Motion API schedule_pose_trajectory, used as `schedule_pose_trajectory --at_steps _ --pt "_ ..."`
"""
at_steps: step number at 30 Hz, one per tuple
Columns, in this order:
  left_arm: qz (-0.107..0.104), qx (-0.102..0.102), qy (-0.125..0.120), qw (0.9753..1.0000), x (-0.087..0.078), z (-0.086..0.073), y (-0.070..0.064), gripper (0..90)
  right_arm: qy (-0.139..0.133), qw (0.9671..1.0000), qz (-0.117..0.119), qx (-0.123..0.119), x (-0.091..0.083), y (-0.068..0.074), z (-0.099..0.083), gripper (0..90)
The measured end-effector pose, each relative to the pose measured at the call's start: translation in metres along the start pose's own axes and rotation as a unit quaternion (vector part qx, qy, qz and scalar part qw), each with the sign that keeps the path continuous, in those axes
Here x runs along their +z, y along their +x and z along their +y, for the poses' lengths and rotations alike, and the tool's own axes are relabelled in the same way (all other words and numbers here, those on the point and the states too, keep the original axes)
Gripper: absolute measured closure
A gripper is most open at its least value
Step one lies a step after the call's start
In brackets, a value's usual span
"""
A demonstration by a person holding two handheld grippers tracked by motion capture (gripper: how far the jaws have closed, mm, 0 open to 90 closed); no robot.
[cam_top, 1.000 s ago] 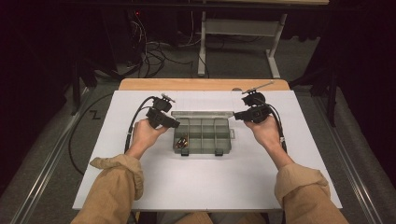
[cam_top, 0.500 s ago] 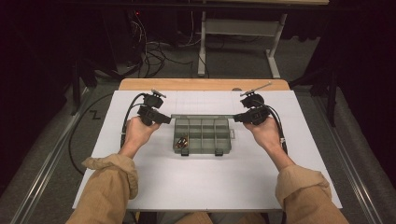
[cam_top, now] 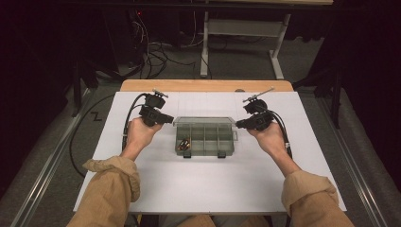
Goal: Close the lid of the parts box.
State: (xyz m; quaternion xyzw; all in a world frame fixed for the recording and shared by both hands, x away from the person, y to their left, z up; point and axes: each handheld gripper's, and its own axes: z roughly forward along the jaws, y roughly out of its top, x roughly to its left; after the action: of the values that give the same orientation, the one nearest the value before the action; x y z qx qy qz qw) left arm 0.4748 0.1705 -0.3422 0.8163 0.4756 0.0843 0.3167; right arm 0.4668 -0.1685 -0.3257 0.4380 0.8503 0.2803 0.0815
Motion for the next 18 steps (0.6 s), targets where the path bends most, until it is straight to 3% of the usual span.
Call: schedule_pose_trajectory --at_steps 13,18 --pt "-0.006 0.006 0.002 1.0 -0.0004 -0.0007 -0.0063 85.0 0.01 0.9999 0.008 -0.001 0.0046 0.0002 -0.0072 90.0" --pt "-0.007 0.012 0.004 0.9999 -0.0002 -0.0026 -0.0081 84.8 -0.001 0.9999 0.011 -0.005 0.0033 0.0006 -0.0075 90.0"
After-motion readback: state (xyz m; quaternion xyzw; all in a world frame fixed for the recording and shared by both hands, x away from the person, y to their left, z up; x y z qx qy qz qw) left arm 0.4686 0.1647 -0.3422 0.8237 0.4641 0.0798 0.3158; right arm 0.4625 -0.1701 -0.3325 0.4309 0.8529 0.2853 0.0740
